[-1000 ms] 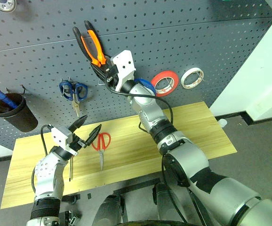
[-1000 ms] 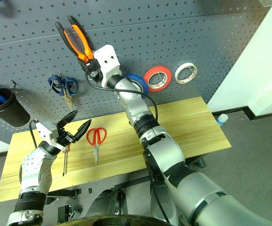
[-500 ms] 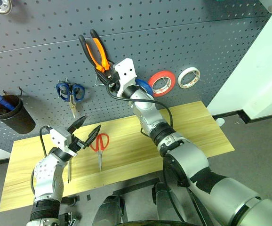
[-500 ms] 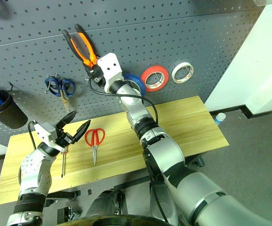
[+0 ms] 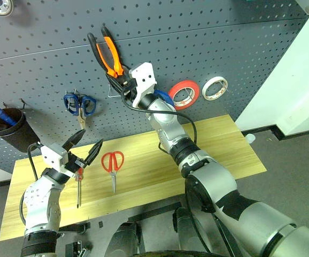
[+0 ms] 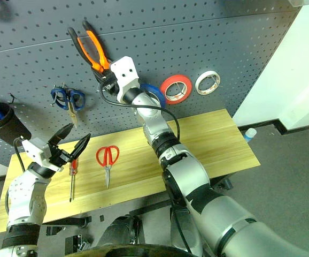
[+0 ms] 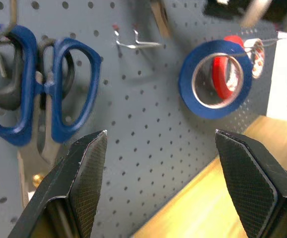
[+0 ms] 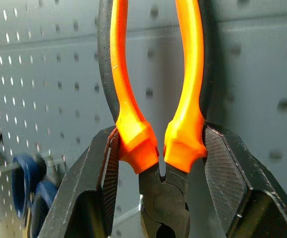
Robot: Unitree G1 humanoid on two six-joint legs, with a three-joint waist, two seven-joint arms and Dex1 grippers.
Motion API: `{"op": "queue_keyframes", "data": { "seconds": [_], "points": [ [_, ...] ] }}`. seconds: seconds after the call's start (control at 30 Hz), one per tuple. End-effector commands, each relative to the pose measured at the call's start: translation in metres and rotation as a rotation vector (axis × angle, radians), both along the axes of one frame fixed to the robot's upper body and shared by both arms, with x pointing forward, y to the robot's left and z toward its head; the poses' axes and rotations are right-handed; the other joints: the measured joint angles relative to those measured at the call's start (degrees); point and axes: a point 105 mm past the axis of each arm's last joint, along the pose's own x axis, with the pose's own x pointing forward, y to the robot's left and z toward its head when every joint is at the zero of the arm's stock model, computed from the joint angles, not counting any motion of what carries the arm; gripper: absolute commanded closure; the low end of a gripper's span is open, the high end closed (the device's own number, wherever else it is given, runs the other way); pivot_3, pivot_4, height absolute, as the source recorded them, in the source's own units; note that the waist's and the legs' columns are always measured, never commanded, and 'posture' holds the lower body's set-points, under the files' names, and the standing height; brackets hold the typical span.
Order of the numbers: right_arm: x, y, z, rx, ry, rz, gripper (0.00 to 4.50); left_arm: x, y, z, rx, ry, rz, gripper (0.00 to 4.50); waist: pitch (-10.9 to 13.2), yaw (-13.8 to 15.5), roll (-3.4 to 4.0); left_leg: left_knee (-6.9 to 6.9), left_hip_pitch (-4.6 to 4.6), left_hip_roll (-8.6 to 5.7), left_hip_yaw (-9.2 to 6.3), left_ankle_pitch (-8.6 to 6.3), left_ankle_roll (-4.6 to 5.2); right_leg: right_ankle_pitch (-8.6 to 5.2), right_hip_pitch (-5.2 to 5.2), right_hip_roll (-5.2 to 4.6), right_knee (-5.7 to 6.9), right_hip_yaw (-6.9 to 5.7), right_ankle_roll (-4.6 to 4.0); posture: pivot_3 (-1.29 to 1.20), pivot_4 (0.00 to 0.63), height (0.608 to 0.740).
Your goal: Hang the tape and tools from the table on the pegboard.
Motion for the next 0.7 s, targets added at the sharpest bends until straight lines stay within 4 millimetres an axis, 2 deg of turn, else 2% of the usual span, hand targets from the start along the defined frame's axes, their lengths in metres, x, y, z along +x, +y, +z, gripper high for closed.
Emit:
{"op": "queue_keyframes", "data": {
  "seconds": [0.03, 0.3, 0.7],
  "points": [
    [-0.038, 0.038, 0.024, 0.140, -0.063, 0.129, 2.41, -0.007, 0.003, 0.012, 0.005, -0.037, 0.007, 0.89, 0.0, 0.1, 0.01, 0.00, 0.00, 0.00, 0.00, 0.00, 0.00, 0.00, 0.00, 0.00, 0.00, 0.00, 0.00, -0.04, 0.143, 0.738],
    [-0.048, 0.049, 0.012, 0.136, -0.032, 0.182, 2.41, -0.013, 0.007, 0.010, 0.009, -0.014, 0.026, 0.89, 0.1, 0.3, 0.07, 0.01, 0.03, 0.00, 0.00, 0.00, 0.01, 0.00, 0.03, 0.01, 0.04, 0.00, -0.01, -0.03, 0.167, 0.738],
    [-0.046, 0.056, 0.000, 0.108, 0.027, 0.213, 2.41, -0.020, 0.022, 0.018, 0.048, -0.021, 0.113, 0.89, 0.3, 0.4, 0.18, 0.00, 0.03, 0.01, -0.01, -0.01, 0.02, -0.01, 0.03, 0.03, 0.02, 0.00, -0.01, -0.01, 0.179, 0.738]
  ]
}}
